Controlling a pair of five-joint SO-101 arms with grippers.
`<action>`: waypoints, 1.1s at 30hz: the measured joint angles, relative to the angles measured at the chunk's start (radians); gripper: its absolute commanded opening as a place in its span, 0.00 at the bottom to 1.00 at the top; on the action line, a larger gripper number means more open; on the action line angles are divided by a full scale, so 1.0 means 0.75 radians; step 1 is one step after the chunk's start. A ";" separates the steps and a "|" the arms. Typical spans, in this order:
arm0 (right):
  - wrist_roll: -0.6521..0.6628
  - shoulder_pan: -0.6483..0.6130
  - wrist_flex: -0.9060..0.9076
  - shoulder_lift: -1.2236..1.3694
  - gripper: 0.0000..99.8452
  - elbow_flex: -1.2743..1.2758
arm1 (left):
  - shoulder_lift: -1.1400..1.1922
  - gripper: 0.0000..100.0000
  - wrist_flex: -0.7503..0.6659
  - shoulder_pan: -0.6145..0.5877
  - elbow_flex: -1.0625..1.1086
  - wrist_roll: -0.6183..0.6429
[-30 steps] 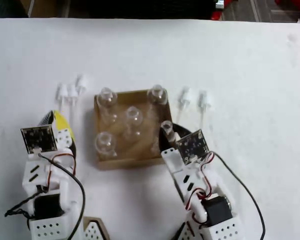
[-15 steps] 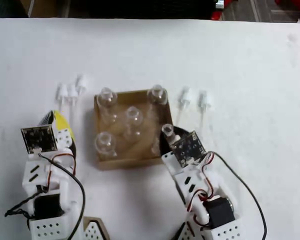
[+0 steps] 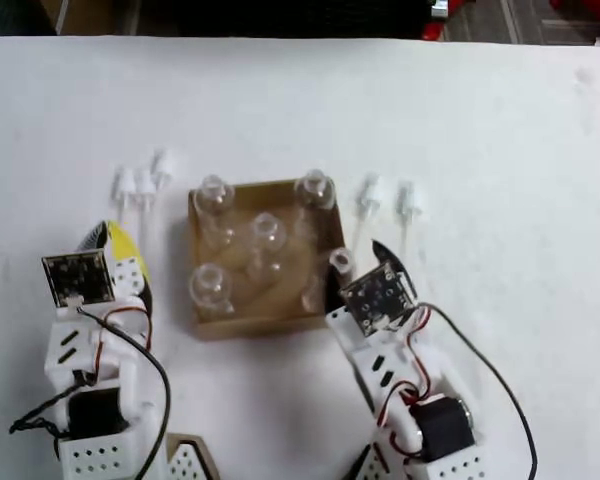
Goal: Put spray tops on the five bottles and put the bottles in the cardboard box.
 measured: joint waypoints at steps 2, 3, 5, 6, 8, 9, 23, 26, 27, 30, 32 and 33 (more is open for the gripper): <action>0.000 0.000 0.070 0.010 0.20 -0.059 | 0.000 0.03 0.000 0.000 0.000 0.000; 0.000 0.000 0.092 0.004 0.20 -0.078 | 0.000 0.03 0.000 0.000 0.000 0.000; 0.000 0.000 0.115 -0.002 0.20 -0.096 | 0.000 0.03 0.000 0.000 0.000 0.000; 0.000 0.002 0.117 0.000 0.20 -0.100 | 0.000 0.03 0.000 0.000 0.000 0.000; 0.000 0.002 0.119 -0.002 0.20 -0.108 | 0.000 0.03 0.000 0.000 0.000 0.000; 0.000 0.002 0.119 -0.002 0.20 -0.110 | 0.000 0.03 0.000 0.000 0.000 0.000; 0.004 0.223 0.065 -0.002 0.20 -0.151 | 0.000 0.03 0.000 0.000 0.000 0.000; 0.004 0.260 -0.033 -0.002 0.20 -0.092 | 0.000 0.03 0.000 0.000 0.000 0.000; 0.004 0.272 -0.065 0.000 0.20 -0.074 | 0.000 0.03 0.000 0.000 0.000 0.000; 0.004 0.307 -0.135 0.006 0.15 -0.027 | 0.000 0.03 0.000 0.000 0.000 0.000; -0.002 0.325 -0.166 0.012 0.06 -0.012 | 0.000 0.03 0.000 0.000 0.000 0.000; -0.029 0.338 -0.178 0.012 0.02 -0.008 | 0.000 0.03 0.000 0.000 0.000 0.000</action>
